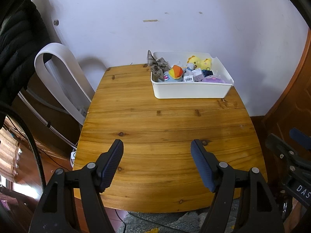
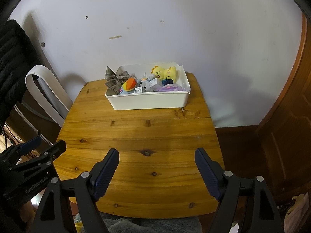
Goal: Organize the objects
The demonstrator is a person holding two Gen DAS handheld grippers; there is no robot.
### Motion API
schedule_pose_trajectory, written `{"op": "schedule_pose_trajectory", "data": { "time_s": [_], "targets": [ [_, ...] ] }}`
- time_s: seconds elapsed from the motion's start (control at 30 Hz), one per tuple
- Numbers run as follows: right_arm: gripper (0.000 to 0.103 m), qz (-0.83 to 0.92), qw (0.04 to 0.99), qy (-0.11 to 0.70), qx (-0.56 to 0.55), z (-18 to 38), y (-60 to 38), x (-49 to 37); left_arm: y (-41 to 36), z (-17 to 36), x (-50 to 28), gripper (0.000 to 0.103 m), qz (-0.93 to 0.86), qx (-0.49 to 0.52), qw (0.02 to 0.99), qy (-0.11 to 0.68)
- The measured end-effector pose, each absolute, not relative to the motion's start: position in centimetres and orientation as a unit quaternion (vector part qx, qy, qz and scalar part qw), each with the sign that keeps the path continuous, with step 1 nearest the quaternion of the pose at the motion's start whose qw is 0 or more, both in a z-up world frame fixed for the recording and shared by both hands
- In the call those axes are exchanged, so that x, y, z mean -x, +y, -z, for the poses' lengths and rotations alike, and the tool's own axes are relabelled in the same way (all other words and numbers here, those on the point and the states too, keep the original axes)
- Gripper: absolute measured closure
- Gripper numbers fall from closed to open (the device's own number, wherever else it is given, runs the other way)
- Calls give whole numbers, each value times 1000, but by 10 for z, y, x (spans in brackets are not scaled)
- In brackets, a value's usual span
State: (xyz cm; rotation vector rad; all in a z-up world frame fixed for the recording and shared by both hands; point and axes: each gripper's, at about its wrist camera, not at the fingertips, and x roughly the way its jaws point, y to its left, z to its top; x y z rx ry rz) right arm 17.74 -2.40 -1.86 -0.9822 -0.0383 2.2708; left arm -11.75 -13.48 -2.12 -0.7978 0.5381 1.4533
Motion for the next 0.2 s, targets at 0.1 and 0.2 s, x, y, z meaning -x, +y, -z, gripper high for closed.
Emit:
{"op": "schedule_pose_trajectory", "data": {
  "time_s": [0.1,0.2],
  "targets": [
    [22,-866,328,-11,377,19,-21,-178,-133,21,116,28,-637,350,644,238],
    [22,-866,327,-10,378,19,-20,-178,-131,22,116,28,-635,353,643,241]
  ]
}}
